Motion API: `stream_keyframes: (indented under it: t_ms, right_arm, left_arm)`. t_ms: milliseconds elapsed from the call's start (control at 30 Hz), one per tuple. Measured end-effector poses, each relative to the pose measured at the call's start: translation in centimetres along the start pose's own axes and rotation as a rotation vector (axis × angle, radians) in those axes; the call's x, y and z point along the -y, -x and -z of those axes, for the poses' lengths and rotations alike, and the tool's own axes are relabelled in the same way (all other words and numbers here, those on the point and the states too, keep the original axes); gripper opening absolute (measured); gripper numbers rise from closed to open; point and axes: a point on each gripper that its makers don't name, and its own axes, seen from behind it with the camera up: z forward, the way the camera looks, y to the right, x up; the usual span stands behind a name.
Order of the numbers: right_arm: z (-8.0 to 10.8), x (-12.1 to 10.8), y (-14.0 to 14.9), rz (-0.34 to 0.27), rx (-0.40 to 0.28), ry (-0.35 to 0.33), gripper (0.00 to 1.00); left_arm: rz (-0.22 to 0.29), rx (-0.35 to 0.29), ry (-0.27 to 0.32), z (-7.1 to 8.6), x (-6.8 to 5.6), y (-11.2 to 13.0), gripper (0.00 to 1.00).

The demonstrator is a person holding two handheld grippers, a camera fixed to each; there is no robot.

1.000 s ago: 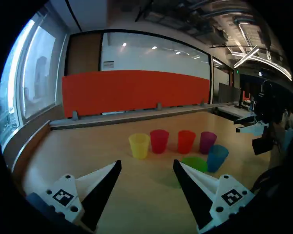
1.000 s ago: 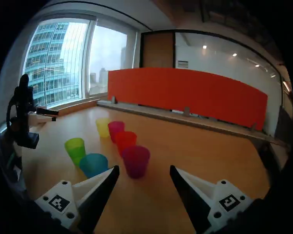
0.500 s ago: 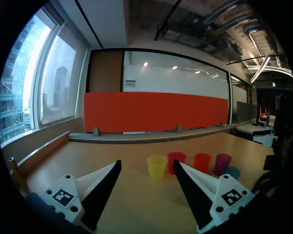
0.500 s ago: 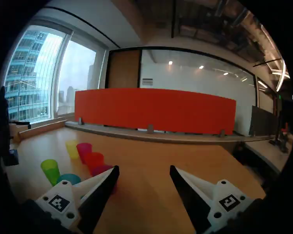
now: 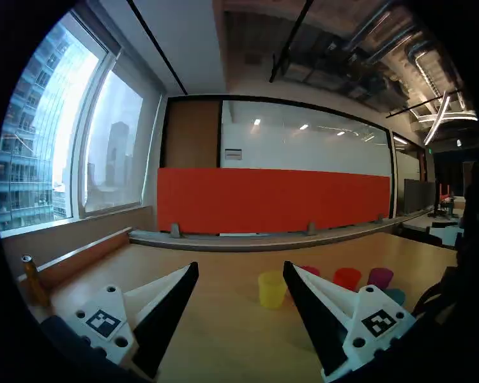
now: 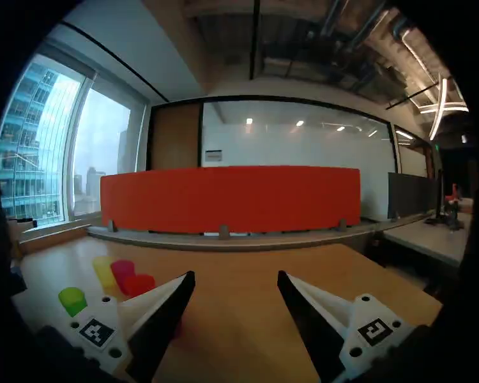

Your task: Pour water

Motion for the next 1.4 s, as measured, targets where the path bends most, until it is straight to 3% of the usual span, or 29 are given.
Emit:
stream_keyframes:
  t_ms: [567,967,1400]
  right_arm:
    - [0.7,-1.3,-1.1,-0.014,-0.056,0.043,1.0]
    - [0.8,-0.9,-0.7,-0.001,-0.04,0.045,1.0]
    - [0.8,-0.9,-0.3,0.002,-0.024,0.051,1.0]
  left_arm:
    - [-0.035,-0.053,-0.047,-0.8,0.1,-0.1,0.99]
    - [-0.074,-0.039,-0.053,-1.4,-0.4,3.4,0.99]
    - [-0.065,-0.03,-0.066,-1.8,1.1,6.1,0.99]
